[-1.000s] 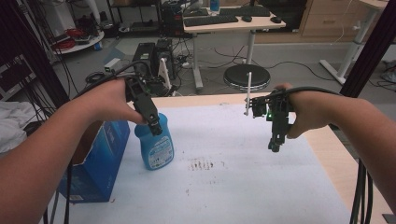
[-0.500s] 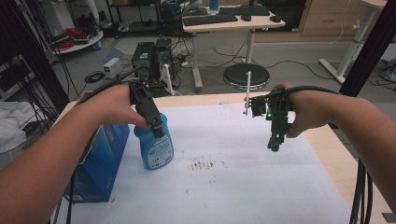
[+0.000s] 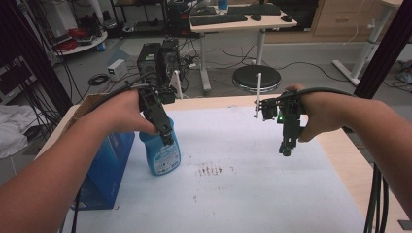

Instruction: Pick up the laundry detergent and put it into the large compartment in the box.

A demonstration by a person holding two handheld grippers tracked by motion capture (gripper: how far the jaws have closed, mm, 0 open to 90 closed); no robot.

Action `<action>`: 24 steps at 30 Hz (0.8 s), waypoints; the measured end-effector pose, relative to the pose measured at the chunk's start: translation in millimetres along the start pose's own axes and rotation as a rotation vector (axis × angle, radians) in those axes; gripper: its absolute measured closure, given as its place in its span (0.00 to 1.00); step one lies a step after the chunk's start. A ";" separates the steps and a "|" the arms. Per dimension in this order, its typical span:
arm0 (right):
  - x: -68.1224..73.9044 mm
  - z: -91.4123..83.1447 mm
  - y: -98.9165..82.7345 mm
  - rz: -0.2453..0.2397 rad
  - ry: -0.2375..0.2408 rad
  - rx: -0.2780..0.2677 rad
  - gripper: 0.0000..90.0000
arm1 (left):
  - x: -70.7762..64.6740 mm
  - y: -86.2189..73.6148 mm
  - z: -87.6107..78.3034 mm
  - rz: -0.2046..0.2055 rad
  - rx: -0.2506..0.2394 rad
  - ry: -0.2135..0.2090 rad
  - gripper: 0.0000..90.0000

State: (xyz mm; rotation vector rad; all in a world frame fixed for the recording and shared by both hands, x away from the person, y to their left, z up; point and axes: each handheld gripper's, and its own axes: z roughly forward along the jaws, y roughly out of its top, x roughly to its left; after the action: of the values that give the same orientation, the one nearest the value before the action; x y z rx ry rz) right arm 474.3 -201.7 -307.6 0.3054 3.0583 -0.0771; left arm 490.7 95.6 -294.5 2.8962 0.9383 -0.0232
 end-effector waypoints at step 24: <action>-0.4 0.1 -1.3 0.009 0.002 0.002 0.02 | 0.0 0.1 3.6 0.008 0.006 0.011 0.17</action>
State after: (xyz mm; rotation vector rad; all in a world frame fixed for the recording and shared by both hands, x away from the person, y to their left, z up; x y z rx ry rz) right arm 474.4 -203.1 -307.6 0.3199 3.0590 -0.0790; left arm 490.9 95.1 -298.1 2.9084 0.9304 -0.0097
